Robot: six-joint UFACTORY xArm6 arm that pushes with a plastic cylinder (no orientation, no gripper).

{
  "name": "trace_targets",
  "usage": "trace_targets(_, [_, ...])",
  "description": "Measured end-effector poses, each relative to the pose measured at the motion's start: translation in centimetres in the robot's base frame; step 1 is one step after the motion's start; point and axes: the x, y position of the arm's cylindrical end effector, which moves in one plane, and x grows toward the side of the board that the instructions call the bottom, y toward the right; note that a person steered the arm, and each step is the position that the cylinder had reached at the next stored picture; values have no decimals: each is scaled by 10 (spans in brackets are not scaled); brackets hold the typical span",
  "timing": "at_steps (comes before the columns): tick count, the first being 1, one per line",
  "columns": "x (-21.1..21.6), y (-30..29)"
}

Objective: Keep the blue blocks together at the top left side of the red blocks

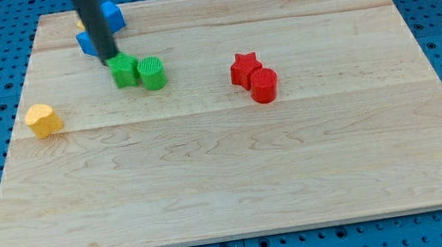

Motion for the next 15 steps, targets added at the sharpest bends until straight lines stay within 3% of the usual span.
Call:
trace_targets(1, [-4,-21])
trace_targets(2, [-9,-87])
trace_targets(3, [-41,-129])
trace_targets(5, [-67,-110])
trace_targets(6, [-29,-52])
trace_targets(7, [-17,29])
trace_targets(9, [-21,-84])
trace_targets(10, [-48,-67])
trace_targets(11, [-54,-32])
trace_targets(12, [-35,81])
trace_targets(13, [-33,76])
trace_targets(14, [-35,-56])
trace_targets(15, [-86,-103])
